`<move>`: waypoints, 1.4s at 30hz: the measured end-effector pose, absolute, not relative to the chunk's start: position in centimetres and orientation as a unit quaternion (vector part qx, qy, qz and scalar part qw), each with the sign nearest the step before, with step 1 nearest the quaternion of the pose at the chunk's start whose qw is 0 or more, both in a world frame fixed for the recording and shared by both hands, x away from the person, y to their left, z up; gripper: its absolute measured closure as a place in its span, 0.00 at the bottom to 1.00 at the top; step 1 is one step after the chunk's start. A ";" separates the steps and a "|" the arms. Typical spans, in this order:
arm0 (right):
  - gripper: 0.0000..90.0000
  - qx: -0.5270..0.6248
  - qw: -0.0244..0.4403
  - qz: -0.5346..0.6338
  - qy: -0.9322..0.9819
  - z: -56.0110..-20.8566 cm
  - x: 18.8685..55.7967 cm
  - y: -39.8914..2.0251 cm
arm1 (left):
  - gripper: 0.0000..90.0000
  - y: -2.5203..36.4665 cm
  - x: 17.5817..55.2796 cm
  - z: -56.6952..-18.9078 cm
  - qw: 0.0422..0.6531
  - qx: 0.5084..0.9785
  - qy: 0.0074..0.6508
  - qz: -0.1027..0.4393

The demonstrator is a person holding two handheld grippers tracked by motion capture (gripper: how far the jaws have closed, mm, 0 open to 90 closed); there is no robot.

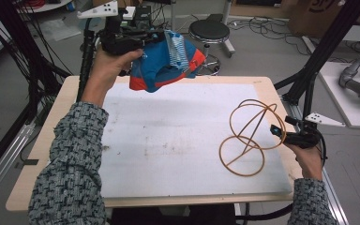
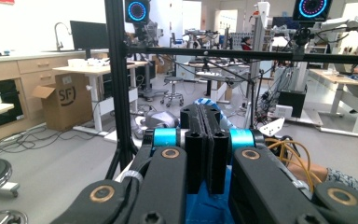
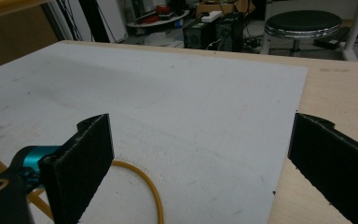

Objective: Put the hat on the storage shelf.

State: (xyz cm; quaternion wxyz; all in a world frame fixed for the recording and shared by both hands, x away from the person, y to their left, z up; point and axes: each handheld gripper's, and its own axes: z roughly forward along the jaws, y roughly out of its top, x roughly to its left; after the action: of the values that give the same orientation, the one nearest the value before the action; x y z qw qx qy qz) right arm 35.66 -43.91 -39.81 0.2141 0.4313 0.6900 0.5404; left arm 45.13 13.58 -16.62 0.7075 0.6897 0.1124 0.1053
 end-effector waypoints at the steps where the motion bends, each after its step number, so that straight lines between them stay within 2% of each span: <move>1: 0.07 0.431 0.214 0.540 0.690 -39.8 35.7 -43.9 | 0.98 13.2 45.2 -16.5 0.711 0.686 0.111 0.103; 30: 0.07 0.424 0.214 0.550 0.687 -39.5 35.2 -43.8 | 0.99 1.9 45.5 -14.5 0.716 0.693 0.069 0.057; 42: 0.07 0.420 0.217 0.555 0.684 -39.4 35.1 -44.0 | 0.99 -2.9 45.4 -15.4 0.710 0.701 0.054 0.036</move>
State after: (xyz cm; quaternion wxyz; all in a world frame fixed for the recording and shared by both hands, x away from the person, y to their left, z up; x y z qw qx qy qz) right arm 35.13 -43.95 -39.36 0.2168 0.4204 0.6840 0.5553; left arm 45.43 -2.88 -15.37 0.7105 0.7007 0.0541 0.0359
